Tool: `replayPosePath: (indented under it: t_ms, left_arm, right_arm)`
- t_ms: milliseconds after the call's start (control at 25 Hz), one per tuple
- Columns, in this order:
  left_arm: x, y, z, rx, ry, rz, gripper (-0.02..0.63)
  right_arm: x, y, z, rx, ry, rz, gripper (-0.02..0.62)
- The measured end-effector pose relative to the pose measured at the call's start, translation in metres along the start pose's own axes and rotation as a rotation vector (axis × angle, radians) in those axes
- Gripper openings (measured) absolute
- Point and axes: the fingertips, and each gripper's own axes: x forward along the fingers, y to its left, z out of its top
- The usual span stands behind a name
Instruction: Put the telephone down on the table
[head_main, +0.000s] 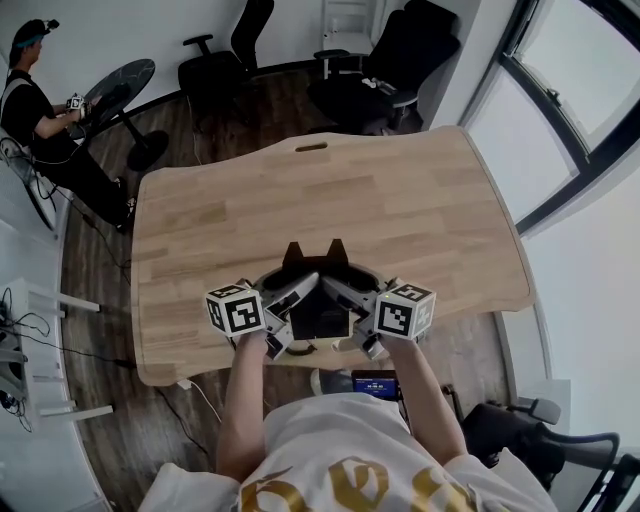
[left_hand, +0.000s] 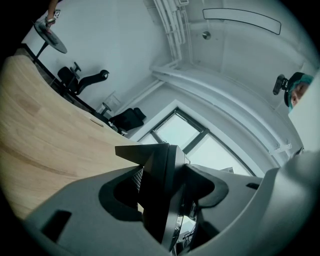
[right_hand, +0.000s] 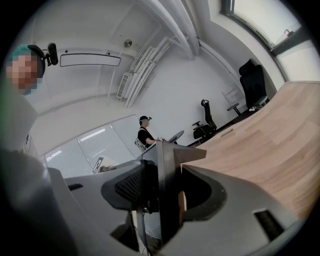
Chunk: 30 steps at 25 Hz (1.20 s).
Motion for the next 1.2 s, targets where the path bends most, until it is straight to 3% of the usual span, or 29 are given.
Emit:
replayPosePath:
  t_ms: [1200]
  left_arm:
    - [0.055,0.122,-0.008,-0.168,0.075,0.038,0.248]
  right_arm:
    - [0.065,-0.115,-0.023,0.165,0.151,-0.054,0.207]
